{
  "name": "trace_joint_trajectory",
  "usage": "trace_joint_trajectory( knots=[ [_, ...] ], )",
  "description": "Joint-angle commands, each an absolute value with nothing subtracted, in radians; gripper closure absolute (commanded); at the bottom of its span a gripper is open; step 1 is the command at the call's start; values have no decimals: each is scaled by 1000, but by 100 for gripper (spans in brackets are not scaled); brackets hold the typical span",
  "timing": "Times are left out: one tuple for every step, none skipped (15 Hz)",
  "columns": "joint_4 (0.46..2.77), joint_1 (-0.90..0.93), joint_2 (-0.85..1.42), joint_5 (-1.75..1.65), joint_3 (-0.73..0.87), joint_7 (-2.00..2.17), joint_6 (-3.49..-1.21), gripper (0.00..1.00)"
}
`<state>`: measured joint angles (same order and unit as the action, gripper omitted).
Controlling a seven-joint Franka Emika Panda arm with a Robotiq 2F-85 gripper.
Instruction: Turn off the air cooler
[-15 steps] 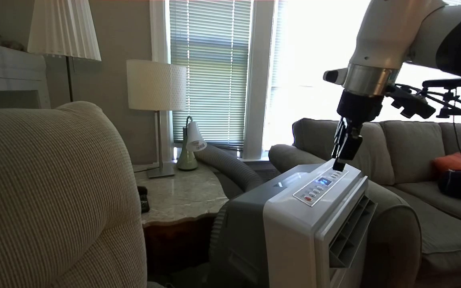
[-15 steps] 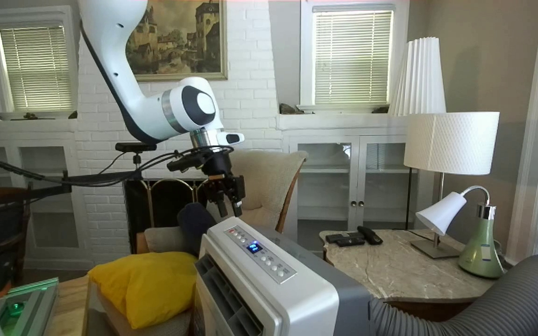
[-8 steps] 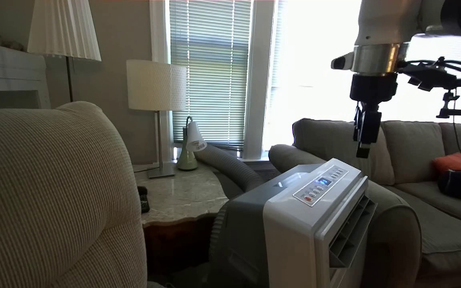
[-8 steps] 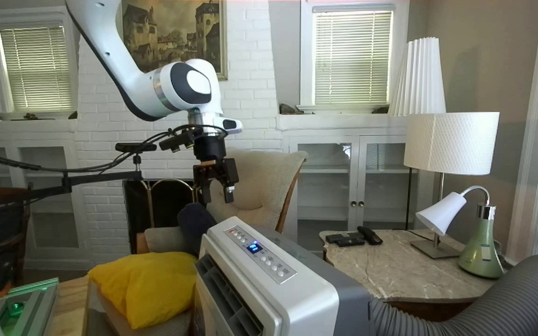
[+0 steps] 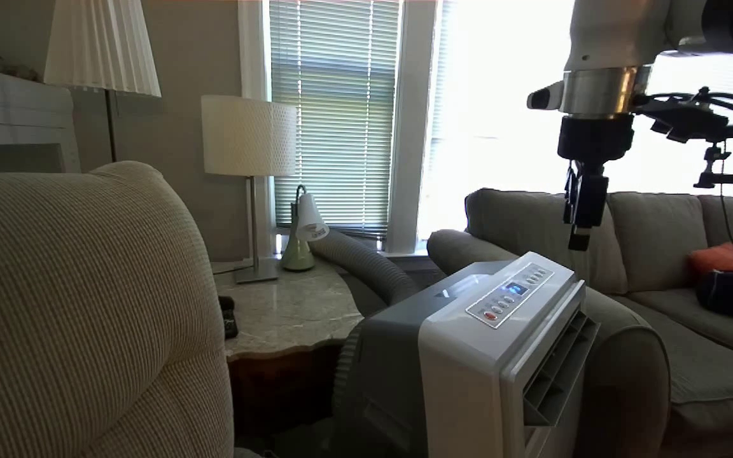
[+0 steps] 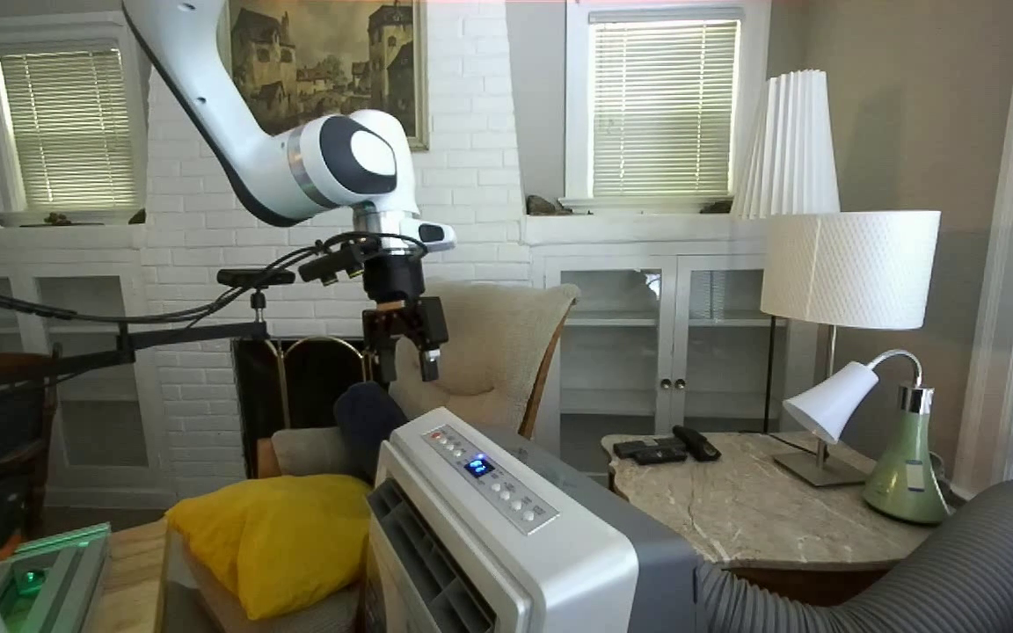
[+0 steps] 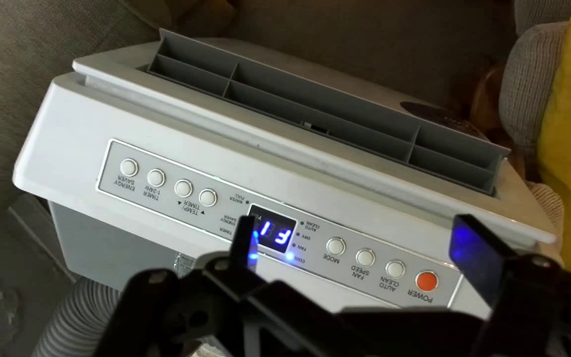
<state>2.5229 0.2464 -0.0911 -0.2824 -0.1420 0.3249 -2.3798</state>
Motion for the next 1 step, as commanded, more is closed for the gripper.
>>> trace_joint_trajectory(
  knots=[
    [2522,218,-92,-278,-170,321,-2379,0]
  ],
)
